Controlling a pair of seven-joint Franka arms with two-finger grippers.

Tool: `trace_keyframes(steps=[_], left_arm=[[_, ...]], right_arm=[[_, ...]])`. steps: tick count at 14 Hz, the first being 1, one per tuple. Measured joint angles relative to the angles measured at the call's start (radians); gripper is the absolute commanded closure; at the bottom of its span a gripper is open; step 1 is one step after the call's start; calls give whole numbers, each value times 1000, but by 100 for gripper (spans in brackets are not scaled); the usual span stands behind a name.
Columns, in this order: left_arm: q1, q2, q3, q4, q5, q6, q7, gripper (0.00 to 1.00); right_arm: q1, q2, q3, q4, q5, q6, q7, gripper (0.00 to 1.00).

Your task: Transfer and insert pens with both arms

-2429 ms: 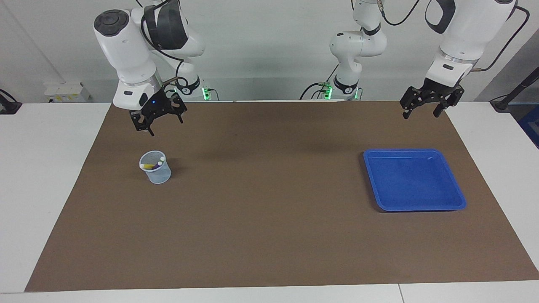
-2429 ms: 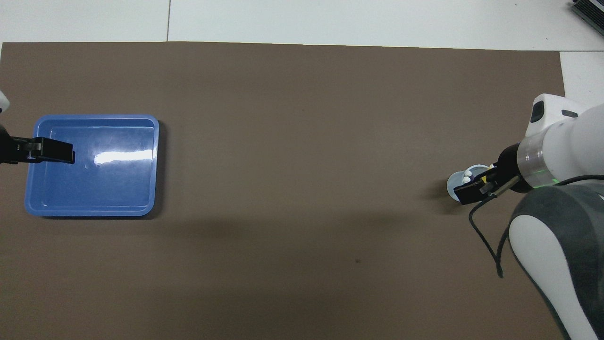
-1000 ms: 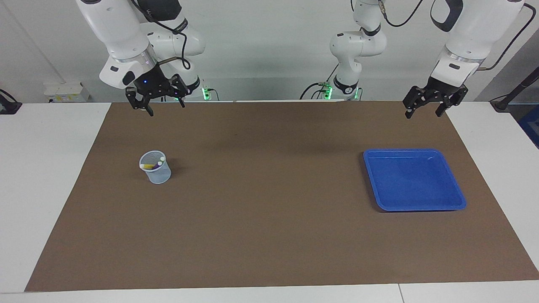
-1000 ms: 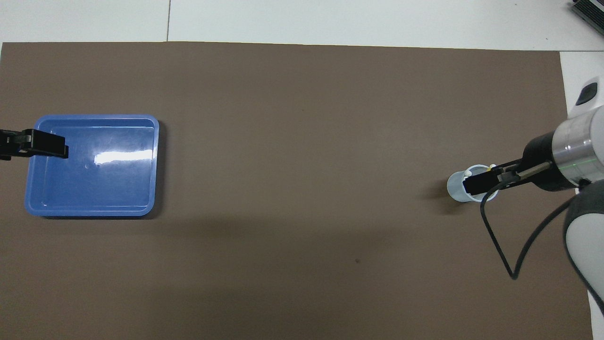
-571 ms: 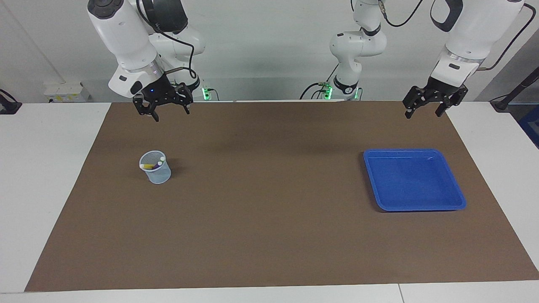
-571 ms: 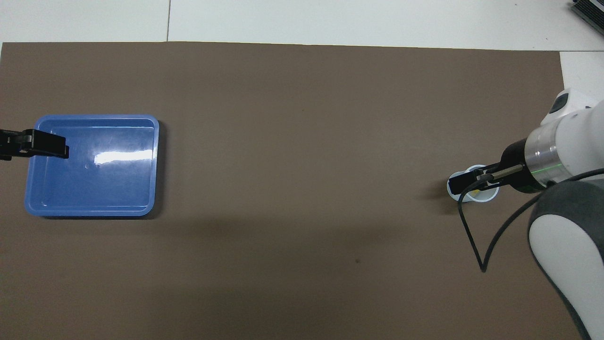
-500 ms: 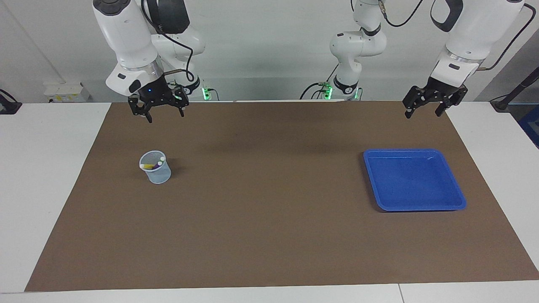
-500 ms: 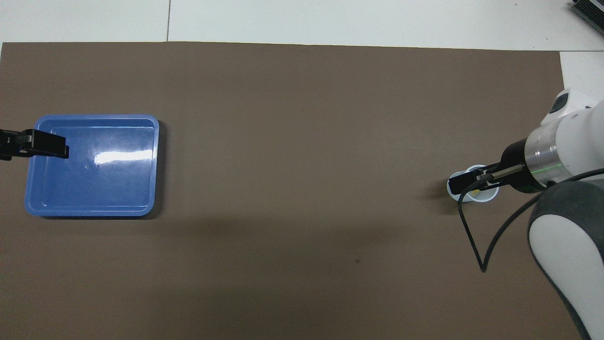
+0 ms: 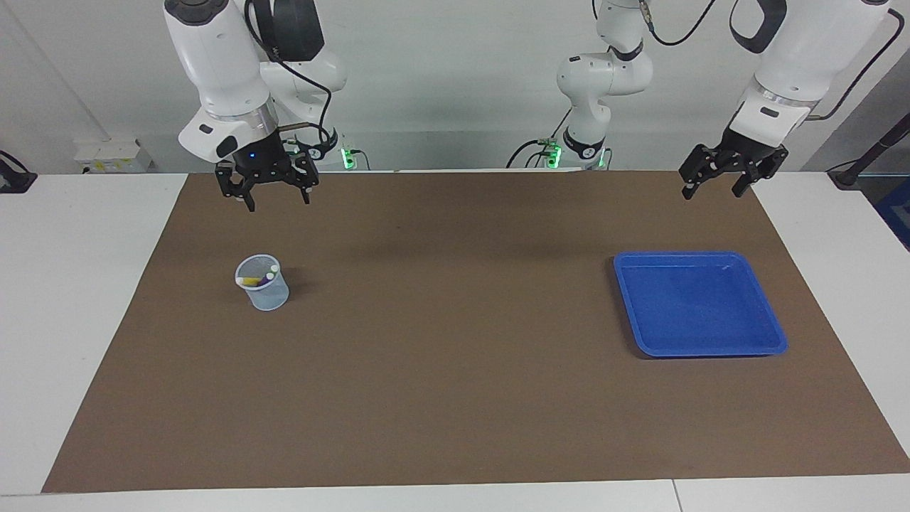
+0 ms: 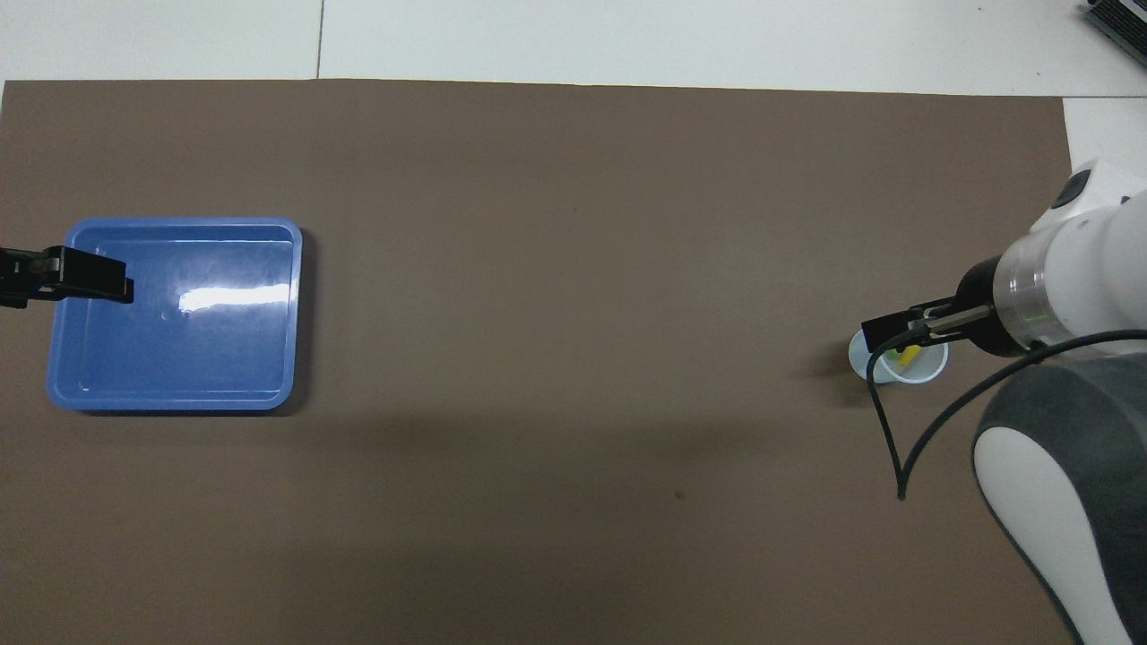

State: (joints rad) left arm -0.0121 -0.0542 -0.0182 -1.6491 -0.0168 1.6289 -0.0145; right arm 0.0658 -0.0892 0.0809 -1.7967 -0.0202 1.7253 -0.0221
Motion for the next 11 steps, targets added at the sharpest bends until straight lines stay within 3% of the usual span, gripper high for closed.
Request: trace_keyframes(steps=[11], left_arm=[[3,0,-1,0,-4,0,0,0]], right_arm=[[-31,14,1,2,-4,4,0,0]])
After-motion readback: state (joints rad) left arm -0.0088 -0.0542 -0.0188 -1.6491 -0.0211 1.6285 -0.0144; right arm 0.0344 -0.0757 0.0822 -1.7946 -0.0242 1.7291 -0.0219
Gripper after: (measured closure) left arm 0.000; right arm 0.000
